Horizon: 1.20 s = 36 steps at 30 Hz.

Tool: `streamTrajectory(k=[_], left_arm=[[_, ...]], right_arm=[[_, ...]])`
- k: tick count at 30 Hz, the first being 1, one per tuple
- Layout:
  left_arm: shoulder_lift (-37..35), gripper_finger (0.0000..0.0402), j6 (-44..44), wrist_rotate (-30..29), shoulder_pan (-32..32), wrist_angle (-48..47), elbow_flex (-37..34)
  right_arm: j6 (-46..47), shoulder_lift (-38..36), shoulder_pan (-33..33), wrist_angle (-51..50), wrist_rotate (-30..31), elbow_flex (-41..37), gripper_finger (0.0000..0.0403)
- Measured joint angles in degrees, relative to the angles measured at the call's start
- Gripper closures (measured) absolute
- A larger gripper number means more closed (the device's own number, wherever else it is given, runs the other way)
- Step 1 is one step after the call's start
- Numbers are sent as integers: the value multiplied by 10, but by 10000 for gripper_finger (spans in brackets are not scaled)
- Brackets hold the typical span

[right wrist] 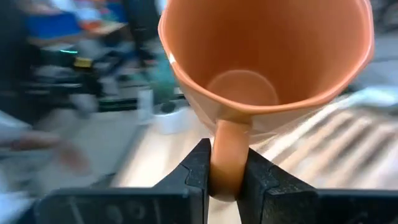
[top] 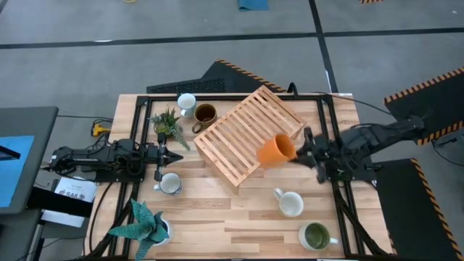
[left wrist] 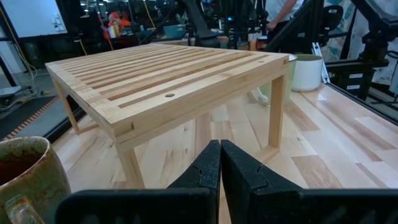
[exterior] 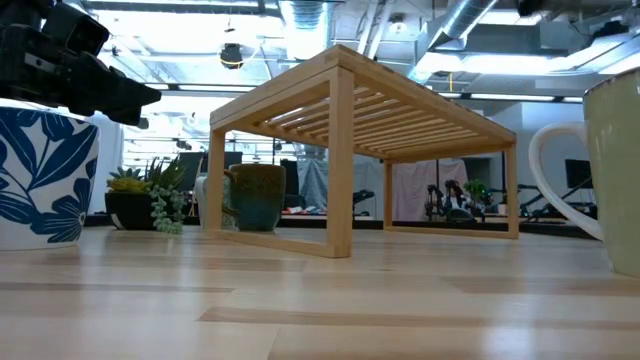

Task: Place coffee mugs
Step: Put the orange mug on the shelf

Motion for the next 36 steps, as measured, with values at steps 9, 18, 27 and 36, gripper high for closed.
streamTrajectory(k=[9, 18, 27, 36], left_arm=[[0, 401, 0, 0, 0, 0, 0], [0, 401, 0, 0, 0, 0, 0], [0, 401, 0, 0, 0, 0, 0], [0, 401, 0, 0, 0, 0, 0]], right_arm=[[-79, 141, -279, -136, 99, 142, 331], [-85, 278, -528, -174, -85, 198, 332], [-93, 345, -543, -184, -128, 232, 332], [-84, 355, -533, -217, -131, 243, 332]])
